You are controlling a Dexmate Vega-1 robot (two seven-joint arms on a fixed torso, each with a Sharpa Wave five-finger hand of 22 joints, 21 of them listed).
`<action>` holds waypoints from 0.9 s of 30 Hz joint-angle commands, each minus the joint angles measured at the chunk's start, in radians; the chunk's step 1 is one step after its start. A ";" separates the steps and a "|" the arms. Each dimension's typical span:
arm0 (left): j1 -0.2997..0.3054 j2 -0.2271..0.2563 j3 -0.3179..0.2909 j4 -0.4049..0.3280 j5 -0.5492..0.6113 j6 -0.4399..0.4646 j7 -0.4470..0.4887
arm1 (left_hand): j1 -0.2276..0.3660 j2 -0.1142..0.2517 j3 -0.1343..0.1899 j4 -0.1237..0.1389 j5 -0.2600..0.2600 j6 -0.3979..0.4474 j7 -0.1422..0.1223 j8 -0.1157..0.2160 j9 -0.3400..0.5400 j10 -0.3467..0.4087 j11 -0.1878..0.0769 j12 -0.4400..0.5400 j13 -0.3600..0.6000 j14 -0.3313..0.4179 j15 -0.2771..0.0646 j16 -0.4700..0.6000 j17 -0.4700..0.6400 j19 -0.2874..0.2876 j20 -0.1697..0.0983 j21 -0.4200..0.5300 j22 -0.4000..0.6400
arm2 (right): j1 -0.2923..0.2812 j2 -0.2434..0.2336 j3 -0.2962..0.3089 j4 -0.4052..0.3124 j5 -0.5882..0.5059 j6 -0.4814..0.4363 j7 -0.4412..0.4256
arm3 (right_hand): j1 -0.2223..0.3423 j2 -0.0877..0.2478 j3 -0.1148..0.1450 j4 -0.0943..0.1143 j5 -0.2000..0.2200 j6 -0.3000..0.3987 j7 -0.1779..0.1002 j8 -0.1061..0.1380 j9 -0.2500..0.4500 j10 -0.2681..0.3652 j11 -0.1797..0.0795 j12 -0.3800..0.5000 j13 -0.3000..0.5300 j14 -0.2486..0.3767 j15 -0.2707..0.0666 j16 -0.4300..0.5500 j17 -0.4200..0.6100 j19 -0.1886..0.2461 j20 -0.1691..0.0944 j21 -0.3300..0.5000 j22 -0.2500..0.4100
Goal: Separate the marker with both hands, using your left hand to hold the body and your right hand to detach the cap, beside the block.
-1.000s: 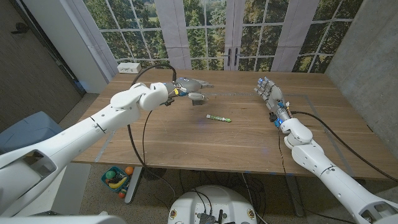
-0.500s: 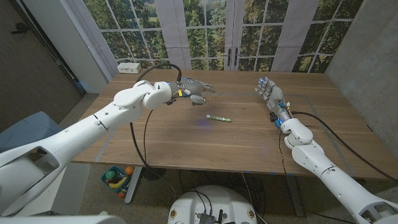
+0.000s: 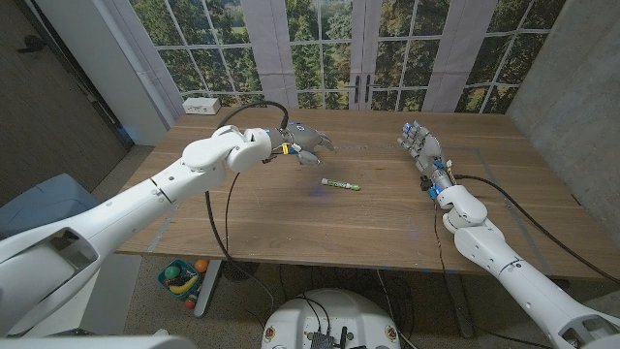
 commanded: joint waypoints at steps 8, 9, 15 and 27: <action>-0.001 -0.026 0.017 0.031 0.019 -0.005 -0.015 | 0.035 -0.004 -0.003 0.002 0.001 0.019 0.006 -0.001 0.005 0.025 0.005 0.000 0.005 0.032 -0.071 0.007 0.002 0.025 -0.005 0.008 0.003 | 0.010 0.000 -0.002 0.015 0.002 -0.004 0.011 | 0.007 0.006 0.001 -0.006 0.004 0.012 0.000 0.009 0.004 0.012 -0.001 0.005 0.005 0.011 0.003 0.001 0.003 0.004 0.005 0.006 0.002; 0.000 -0.027 0.018 0.034 0.022 -0.006 -0.009 | 0.042 -0.004 -0.004 0.003 0.001 0.029 0.011 0.001 0.005 0.029 0.005 0.000 0.005 0.036 -0.072 0.007 0.002 0.030 -0.006 0.010 0.004 | 0.011 0.000 -0.002 0.017 0.003 -0.003 0.015 | 0.007 0.005 0.001 -0.007 0.004 0.012 0.000 0.009 0.004 0.012 -0.002 0.004 0.005 0.010 0.003 0.001 0.003 0.004 0.006 0.006 0.002; -0.007 -0.037 0.030 0.055 0.015 -0.016 -0.009 | 0.058 -0.002 -0.004 0.002 0.002 0.039 0.020 0.001 0.005 0.040 0.006 0.001 0.005 0.040 -0.074 0.005 0.002 0.036 -0.004 0.010 0.004 | 0.012 0.002 0.000 0.019 0.010 -0.005 0.016 | 0.007 0.005 0.000 -0.007 0.004 0.012 0.000 0.009 0.004 0.011 -0.003 0.004 0.005 0.011 0.003 0.001 0.002 0.005 0.006 0.006 0.002; -0.010 -0.056 0.048 0.086 0.027 -0.037 0.050 | 0.173 -0.030 -0.017 -0.002 0.003 0.122 0.038 0.021 0.012 0.146 -0.021 0.016 0.010 0.081 -0.090 0.001 0.004 0.048 -0.005 0.004 0.005 | 0.011 0.006 0.003 0.030 0.017 0.005 0.027 | 0.005 0.004 -0.002 -0.008 0.004 0.013 0.000 0.009 0.004 0.015 -0.002 0.005 0.005 0.012 0.004 0.001 0.002 0.006 0.008 0.007 0.002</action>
